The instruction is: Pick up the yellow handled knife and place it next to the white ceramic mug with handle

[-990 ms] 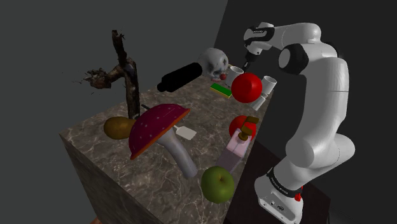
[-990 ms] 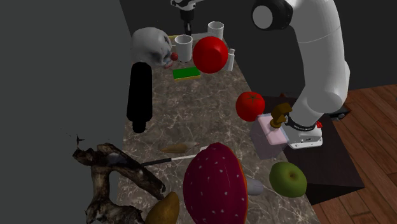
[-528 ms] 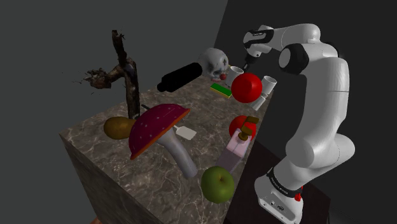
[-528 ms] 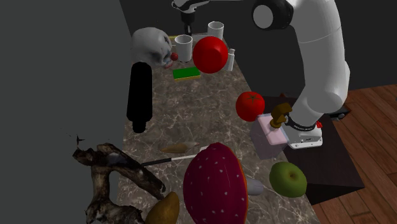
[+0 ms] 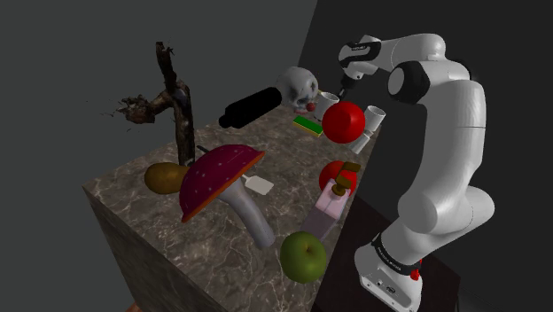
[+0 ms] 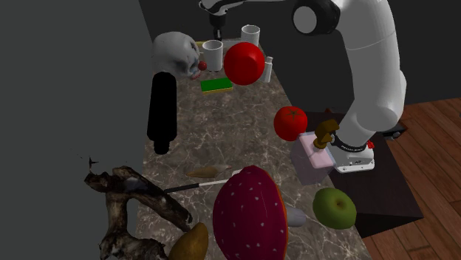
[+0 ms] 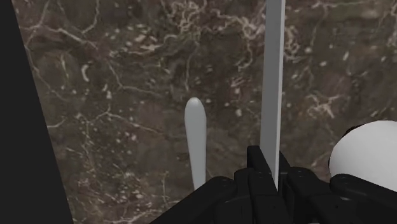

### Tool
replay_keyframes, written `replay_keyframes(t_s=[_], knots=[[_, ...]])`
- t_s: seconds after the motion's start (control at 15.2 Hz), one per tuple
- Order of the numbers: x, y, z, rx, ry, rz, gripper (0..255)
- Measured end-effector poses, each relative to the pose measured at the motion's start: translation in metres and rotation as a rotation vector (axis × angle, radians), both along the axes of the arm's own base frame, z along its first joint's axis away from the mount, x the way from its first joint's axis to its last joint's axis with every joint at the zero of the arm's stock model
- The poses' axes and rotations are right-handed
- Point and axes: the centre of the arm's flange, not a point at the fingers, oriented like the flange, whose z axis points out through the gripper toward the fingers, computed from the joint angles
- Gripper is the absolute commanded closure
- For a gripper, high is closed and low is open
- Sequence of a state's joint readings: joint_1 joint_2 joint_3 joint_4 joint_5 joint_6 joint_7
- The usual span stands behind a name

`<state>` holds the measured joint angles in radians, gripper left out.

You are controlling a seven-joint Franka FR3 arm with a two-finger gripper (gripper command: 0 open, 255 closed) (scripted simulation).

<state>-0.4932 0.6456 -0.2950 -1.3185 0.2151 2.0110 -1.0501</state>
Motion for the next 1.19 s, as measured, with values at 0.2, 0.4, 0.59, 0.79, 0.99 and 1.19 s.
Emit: replay_keyframes(t_s=[0.2,0.4,0.59,0.79,0.99,1.19], knots=[[0.001,0.001,-0.014,-0.001,0.008,-0.004,0],[-0.009,0.007,-0.033,0.012,0.027,-0.006,0],[-0.002,0.008,-0.021,0.034,0.046,0.006,0],[0.0,0.005,0.006,0.038,0.047,0.009,0],[0.0,0.006,0.012,0.039,0.048,0.009,0],[0.0,0.006,0.012,0.039,0.049,0.009,0]])
